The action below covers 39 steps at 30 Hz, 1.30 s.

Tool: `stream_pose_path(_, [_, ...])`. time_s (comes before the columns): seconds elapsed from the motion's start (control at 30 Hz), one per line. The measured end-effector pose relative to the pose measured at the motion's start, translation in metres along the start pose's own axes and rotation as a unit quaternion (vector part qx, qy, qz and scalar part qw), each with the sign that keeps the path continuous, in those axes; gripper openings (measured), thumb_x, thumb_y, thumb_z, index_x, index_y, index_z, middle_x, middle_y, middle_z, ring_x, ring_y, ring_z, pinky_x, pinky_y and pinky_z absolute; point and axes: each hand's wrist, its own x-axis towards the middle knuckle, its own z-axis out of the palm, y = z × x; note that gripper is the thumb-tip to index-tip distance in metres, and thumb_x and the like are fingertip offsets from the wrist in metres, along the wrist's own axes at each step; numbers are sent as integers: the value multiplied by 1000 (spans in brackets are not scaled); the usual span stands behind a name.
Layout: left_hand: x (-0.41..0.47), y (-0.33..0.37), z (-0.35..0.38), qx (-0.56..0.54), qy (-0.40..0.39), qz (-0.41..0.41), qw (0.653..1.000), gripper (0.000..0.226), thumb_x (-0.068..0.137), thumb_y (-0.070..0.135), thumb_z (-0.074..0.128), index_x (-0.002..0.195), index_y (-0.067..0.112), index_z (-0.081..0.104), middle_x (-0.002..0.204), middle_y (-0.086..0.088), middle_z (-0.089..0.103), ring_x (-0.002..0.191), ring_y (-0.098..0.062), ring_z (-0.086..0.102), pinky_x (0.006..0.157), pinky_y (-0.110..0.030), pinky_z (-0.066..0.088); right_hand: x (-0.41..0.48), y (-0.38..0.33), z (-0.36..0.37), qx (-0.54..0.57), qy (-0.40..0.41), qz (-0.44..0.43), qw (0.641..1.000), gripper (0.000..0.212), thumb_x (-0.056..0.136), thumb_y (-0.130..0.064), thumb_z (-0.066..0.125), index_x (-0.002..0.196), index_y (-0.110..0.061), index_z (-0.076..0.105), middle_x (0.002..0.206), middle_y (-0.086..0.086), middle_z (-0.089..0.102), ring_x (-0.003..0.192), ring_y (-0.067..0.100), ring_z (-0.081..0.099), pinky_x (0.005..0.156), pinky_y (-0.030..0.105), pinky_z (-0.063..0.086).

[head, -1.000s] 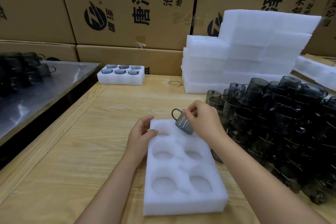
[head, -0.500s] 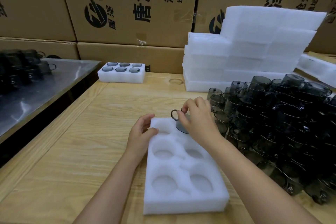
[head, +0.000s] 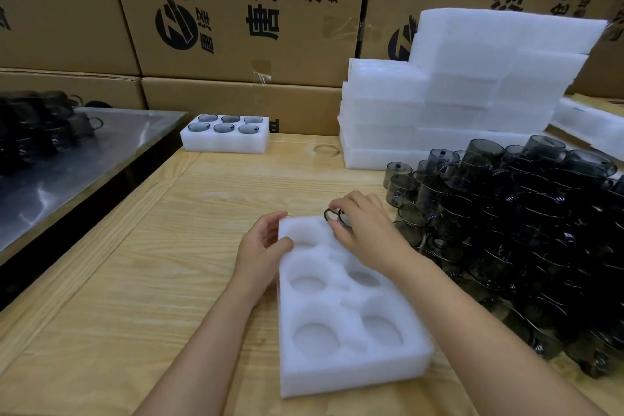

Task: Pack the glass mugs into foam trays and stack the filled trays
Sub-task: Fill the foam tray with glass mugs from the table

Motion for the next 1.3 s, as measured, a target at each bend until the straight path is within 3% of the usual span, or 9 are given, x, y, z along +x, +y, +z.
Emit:
stream_pose_path(0.13, [1,-1,-3,6,-14,-7,1000,47,83,-6,58,125,15,58,120,-3,65,109,-13,62,85,-25,51,-1,2,-2,33,-46,-17,998,29,94,-21,53,121,-14,57,118,1,54,107,24,41,93,20,26])
stream_pose_path(0.3, [6,1,-6,13,-28,-22,999,52,87,-8,50,136,11,51,130,0,60,119,-15,57,101,-36,47,-3,4,7,-6,-74,20,997,34,98,-29,41,130,-20,47,132,0,44,122,22,35,99,26,23])
stream_pose_path(0.47, [10,10,-7,79,-69,-15,994,54,89,-5,48,139,14,48,141,2,51,125,-12,51,102,-31,45,-7,8,11,13,-168,26,985,49,102,-38,26,145,-16,29,160,2,4,146,14,0,116,31,-2])
stream_pose_path(0.57, [15,26,1,357,-137,100,919,50,95,6,44,144,17,40,154,8,26,144,-8,19,118,-28,12,-9,9,13,-5,-200,42,979,64,99,-49,18,152,-17,2,158,-4,-14,144,6,-13,112,33,-16])
stream_pose_path(0.63, [16,36,19,445,-209,139,859,51,98,11,37,148,20,33,156,11,24,144,-5,15,113,-18,1,-9,9,11,-20,-214,49,975,69,97,-52,19,151,-17,-7,157,-4,-17,142,5,-17,113,36,-18])
stream_pose_path(0.73, [9,39,36,453,-264,108,845,64,92,6,31,153,25,18,155,7,30,141,-14,25,114,-22,12,-8,6,6,-22,-247,61,967,73,95,-50,21,148,-18,-17,155,-5,-23,141,4,-22,114,40,-19])
stream_pose_path(0.83, [7,34,29,471,-255,110,837,64,94,9,29,152,32,13,158,11,17,146,-11,15,115,-20,5,-7,3,1,-34,-277,55,959,79,93,-49,26,144,-20,-26,154,-7,-26,140,5,-24,114,43,-19])
stream_pose_path(1.2, [1,34,30,518,-232,166,806,57,96,11,33,151,22,26,157,10,22,145,-1,13,118,-26,12,-25,-11,-8,-47,-207,66,975,75,94,-44,31,150,-11,-6,159,5,-12,142,20,-23,114,42,-18])
stream_pose_path(1.3, [1,35,29,521,-229,169,805,55,96,11,35,150,23,28,157,10,22,145,-2,14,117,-24,12,-40,-13,-27,-117,-86,65,987,58,92,-34,39,144,-11,29,155,8,21,143,24,11,115,40,4])
